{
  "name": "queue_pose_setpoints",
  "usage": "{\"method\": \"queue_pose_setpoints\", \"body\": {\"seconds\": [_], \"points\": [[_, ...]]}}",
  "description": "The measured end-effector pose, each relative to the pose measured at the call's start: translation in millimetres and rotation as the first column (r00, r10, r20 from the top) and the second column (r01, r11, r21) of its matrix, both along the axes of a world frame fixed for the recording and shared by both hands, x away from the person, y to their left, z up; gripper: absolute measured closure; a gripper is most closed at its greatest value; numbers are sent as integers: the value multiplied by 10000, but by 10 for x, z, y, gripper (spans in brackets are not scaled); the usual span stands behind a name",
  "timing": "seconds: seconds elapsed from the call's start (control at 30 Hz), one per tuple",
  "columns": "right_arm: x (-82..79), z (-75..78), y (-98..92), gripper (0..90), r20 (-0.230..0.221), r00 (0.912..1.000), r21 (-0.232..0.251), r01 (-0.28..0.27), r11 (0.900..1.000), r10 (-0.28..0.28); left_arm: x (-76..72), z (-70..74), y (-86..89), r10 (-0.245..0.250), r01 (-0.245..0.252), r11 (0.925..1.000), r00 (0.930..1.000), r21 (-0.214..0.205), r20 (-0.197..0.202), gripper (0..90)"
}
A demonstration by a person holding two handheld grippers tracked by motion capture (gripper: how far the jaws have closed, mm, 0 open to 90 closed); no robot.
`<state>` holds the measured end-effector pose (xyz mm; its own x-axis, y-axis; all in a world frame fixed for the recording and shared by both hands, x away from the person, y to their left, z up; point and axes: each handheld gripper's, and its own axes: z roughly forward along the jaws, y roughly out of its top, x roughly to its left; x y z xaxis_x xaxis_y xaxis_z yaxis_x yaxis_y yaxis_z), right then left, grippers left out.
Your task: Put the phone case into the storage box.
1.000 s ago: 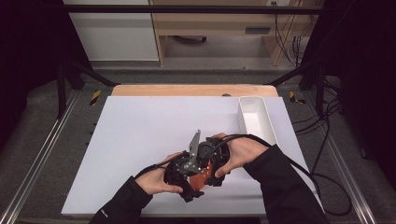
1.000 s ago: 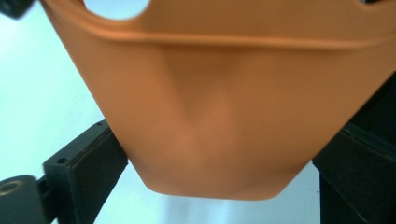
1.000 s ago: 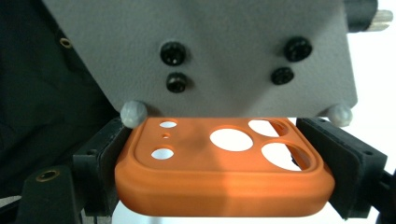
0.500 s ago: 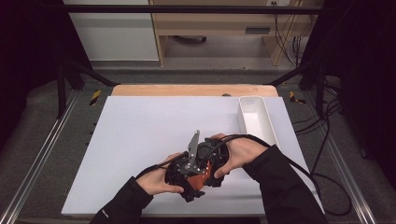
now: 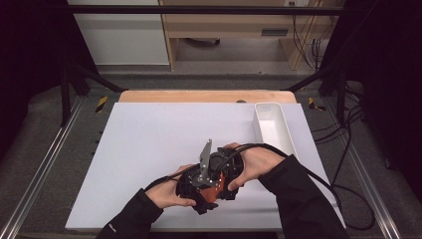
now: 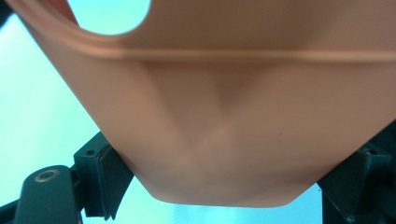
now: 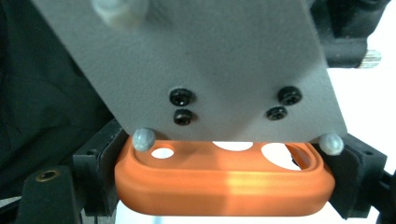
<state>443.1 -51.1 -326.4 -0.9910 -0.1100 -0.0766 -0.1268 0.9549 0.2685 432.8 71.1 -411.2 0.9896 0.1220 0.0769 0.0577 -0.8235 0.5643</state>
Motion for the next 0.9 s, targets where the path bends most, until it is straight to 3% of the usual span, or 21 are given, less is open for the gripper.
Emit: {"method": "queue_pose_setpoints", "body": {"seconds": [0.27,0.33,0.47,0.9], "points": [[-13,-4,2,160,-65,9997,24,242,9997,-242,8,-6,-2,42,-42,10000,10000,-88,15,149],[-3,0,0,158,66,9999,53,129,9999,-129,14,3,7,68,-68,10000,10000,-9,65,150],[6,5,-2,150,145,9999,145,38,9999,-40,20,-7,21,88,-86,9997,9999,-245,80,151],[9,107,-103,62,500,9984,1024,221,9945,-274,36,16,71,215,-216,9975,9998,-669,-28,151]]}}
